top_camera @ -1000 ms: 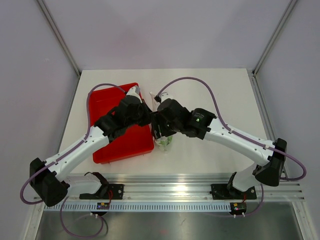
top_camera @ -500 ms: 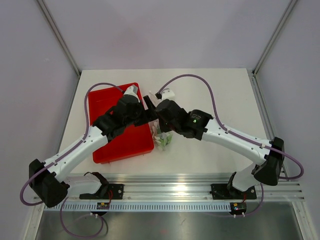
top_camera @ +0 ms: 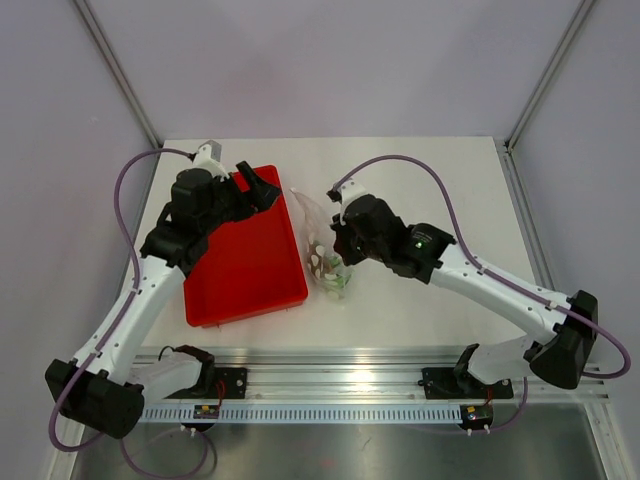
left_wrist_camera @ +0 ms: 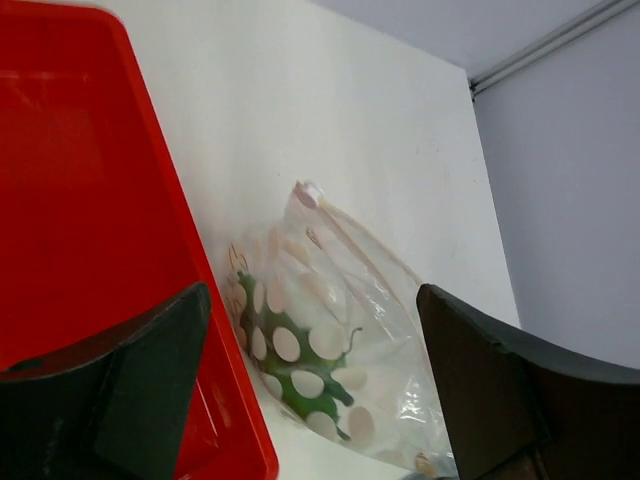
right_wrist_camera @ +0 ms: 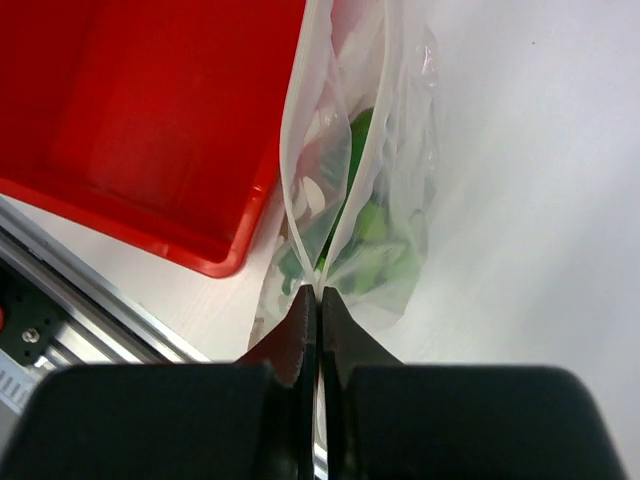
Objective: Place the food in the zip-top bag and seal the zipper
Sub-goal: Adjust the zipper food storage bag at the center of the board, then zip the zipper food storage bag at the center of the board.
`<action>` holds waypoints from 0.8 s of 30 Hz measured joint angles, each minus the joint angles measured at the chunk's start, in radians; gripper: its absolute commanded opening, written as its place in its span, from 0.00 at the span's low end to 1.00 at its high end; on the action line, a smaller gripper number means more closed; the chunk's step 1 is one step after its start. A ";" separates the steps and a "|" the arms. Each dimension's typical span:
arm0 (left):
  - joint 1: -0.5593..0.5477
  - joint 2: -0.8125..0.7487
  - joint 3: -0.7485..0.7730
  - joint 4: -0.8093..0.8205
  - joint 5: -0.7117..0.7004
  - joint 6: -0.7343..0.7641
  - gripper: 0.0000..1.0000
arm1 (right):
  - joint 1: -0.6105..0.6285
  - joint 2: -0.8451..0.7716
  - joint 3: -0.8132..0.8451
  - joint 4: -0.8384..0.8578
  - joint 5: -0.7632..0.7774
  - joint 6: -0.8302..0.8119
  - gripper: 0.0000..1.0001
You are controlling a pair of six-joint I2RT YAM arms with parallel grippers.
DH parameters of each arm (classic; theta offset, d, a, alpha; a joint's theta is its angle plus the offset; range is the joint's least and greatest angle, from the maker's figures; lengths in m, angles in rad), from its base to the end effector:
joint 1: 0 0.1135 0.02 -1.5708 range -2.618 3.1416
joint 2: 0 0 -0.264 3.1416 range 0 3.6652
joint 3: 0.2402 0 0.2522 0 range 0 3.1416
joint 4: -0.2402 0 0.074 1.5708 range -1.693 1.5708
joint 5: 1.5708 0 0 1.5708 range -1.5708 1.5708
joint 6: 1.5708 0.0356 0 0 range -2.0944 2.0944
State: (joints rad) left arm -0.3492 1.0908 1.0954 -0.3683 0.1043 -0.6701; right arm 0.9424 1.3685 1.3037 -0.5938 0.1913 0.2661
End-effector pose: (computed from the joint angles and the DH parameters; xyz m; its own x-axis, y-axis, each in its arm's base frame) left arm 0.2290 -0.0873 0.3699 -0.5301 -0.4643 -0.7095 0.1308 0.7820 -0.6095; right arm 0.1827 0.2399 0.3494 -0.5327 -0.2939 -0.7936 -0.5864 0.8044 0.0957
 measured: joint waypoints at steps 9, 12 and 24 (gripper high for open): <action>0.023 -0.120 -0.395 0.542 0.256 0.259 0.82 | -0.176 -0.153 -0.140 0.058 -0.285 -0.160 0.00; 0.029 -0.099 -0.447 0.632 0.415 0.358 0.76 | -0.206 -0.184 -0.147 0.058 -0.377 -0.216 0.00; 0.055 -0.009 -0.432 0.661 0.839 0.690 0.68 | -0.221 -0.198 -0.148 0.034 -0.529 -0.340 0.00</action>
State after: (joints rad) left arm -0.2947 1.0821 0.6632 0.2924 0.9436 0.0204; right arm 0.7216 1.1702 1.1561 -0.5598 -0.3374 -0.0742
